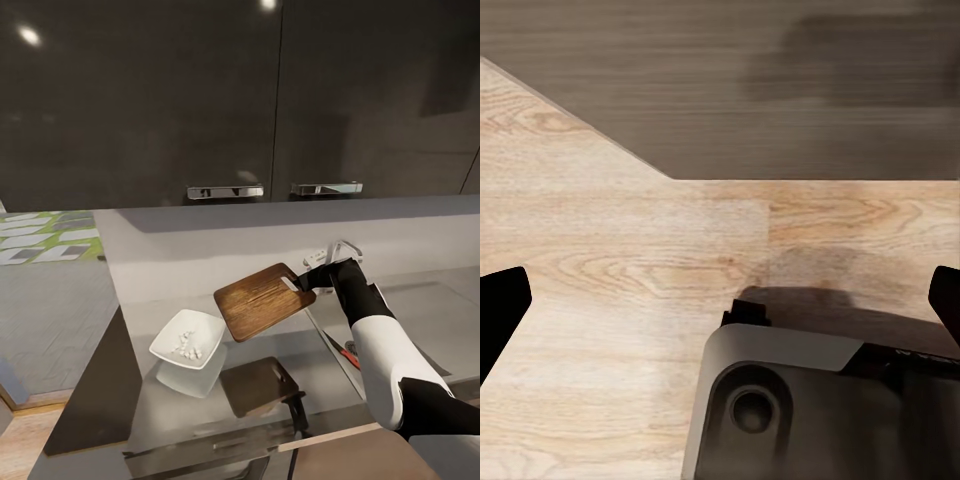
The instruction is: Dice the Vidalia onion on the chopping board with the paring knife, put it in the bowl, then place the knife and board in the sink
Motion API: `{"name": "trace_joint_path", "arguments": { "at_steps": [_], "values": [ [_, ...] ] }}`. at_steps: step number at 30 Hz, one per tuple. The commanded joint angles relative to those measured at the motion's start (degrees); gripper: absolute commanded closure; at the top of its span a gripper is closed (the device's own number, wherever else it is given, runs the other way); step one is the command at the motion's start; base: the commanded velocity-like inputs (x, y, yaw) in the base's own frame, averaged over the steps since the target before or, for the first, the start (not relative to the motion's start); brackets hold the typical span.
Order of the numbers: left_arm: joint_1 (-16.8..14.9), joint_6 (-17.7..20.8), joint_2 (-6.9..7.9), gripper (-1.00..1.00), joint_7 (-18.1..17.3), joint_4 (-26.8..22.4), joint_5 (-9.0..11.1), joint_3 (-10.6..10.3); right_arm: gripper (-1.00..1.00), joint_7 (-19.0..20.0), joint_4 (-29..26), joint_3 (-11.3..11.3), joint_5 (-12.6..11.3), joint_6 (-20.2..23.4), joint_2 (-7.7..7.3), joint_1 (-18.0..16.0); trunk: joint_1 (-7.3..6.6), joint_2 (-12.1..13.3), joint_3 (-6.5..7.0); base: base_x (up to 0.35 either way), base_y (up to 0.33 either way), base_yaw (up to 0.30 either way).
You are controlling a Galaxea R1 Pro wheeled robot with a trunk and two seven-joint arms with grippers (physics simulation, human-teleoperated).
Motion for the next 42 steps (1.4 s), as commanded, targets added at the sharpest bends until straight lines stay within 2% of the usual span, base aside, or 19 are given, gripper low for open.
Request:
{"name": "trace_joint_path", "arguments": {
  "at_steps": [1, 13, 34, 42],
  "values": [
    [-0.13, -0.34, -0.03, -1.00, 0.03, -0.56, 0.63, -0.26, 1.00, 0.48, -0.07, -0.30, 0.52, 0.05, 0.09, -0.05, 0.03, -0.11, -0.06, 0.000, 0.000, 0.000],
    [-0.13, -0.34, -0.03, -1.00, 0.02, -0.56, 0.63, -0.27, 1.00, 0.47, -0.07, -0.26, 0.48, 0.05, 0.11, -0.04, 0.03, -0.11, -0.06, -0.026, 0.000, 0.000],
    [-0.13, -0.34, -0.08, -1.00, 0.02, -0.56, 0.63, -0.28, 1.00, 0.46, 0.65, -0.28, 0.56, -0.02, 0.13, -0.03, 0.03, -0.11, -0.06, -0.212, -0.014, 0.000],
    [-0.13, -0.33, -0.13, -1.00, -0.06, -0.50, 0.63, -0.28, 1.00, 0.44, 1.42, -0.31, 0.55, -2.54, 0.11, -0.02, 0.03, -0.11, -0.06, -0.014, -0.012, 0.000]
  ]
}}
